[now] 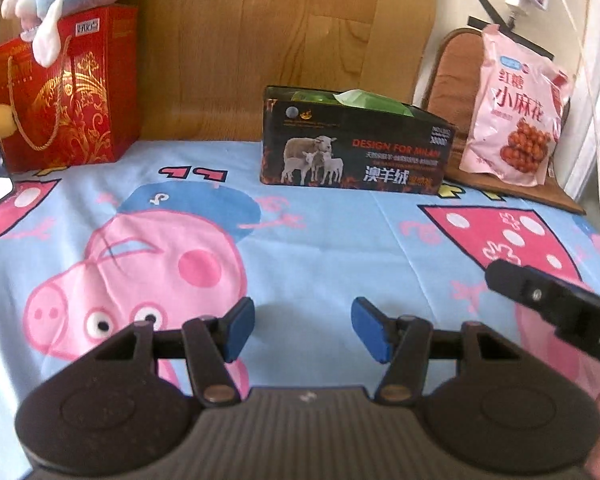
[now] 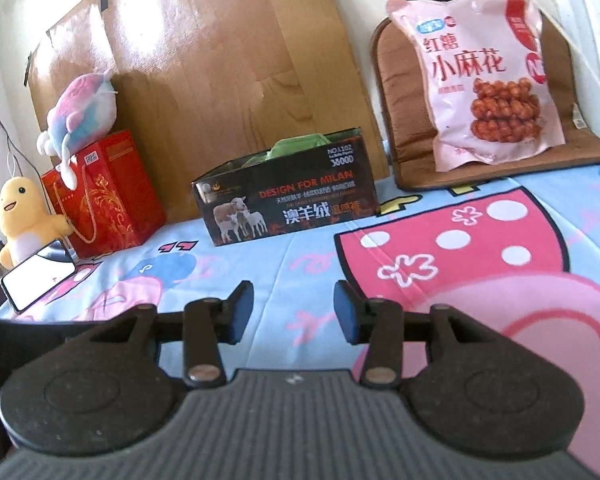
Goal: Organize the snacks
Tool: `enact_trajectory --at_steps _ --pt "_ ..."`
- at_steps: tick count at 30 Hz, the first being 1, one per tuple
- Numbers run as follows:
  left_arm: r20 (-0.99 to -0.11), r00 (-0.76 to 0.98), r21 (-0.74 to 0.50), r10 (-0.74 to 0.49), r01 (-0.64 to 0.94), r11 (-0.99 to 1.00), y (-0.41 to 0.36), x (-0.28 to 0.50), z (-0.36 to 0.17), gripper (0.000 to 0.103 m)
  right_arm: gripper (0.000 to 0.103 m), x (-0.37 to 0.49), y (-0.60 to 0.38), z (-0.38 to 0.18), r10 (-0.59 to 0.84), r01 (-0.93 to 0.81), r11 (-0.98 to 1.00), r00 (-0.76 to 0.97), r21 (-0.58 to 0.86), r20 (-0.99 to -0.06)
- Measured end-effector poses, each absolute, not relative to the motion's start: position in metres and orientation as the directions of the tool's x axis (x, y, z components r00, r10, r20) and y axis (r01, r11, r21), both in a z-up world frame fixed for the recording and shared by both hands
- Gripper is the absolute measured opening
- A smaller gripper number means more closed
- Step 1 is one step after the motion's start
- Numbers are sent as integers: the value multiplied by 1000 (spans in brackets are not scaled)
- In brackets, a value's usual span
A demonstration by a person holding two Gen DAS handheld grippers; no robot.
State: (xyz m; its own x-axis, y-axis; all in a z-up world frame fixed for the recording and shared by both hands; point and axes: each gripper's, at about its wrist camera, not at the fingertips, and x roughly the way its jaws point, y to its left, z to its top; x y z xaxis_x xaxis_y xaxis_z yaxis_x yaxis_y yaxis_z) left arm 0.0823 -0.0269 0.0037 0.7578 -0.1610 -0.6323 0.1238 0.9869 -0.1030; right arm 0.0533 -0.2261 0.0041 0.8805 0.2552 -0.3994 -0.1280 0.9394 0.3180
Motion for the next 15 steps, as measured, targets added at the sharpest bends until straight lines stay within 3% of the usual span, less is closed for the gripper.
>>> enact_trajectory --at_steps 7,15 --pt "-600 790 -43 -123 121 992 -35 67 -1 58 49 39 -230 3 258 -125 931 891 343 -374" --pt "-590 800 -62 -113 95 994 -28 67 -1 58 55 38 -235 2 270 -126 917 893 379 -359"
